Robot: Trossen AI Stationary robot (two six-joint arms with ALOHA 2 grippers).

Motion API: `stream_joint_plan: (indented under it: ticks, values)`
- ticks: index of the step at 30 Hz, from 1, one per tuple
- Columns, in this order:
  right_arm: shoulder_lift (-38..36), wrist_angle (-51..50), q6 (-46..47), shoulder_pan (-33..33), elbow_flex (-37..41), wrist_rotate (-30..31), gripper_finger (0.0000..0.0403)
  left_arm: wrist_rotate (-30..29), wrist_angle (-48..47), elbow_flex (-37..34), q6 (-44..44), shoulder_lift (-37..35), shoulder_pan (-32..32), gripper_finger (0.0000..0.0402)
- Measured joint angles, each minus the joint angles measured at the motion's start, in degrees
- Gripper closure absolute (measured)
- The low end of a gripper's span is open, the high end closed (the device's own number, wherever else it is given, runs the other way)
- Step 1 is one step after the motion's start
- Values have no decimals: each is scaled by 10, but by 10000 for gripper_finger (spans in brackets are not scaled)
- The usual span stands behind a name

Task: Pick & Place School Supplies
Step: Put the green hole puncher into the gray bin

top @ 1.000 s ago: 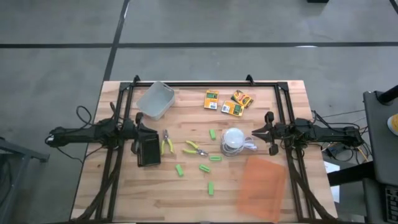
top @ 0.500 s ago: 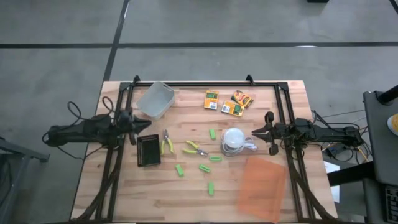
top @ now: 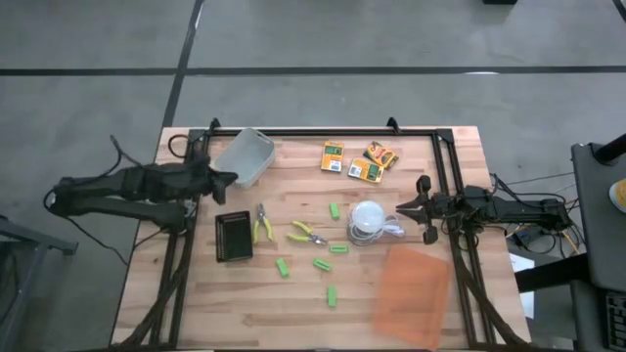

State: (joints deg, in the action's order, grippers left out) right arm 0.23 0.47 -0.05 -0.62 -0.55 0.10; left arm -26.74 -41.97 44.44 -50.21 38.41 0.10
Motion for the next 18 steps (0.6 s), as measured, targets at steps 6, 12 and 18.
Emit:
stream_joint_plan:
  ticks: [6,12,18]
  values:
    - [0,0,0,0,0,0,367,25,-89,115,-170,152,0,337]
    - [0,0,0,0,0,0,367,57,-131,196,-263,261,0,290]
    - [4,0,0,0,0,0,367,82,-172,235,-306,336,0,244]
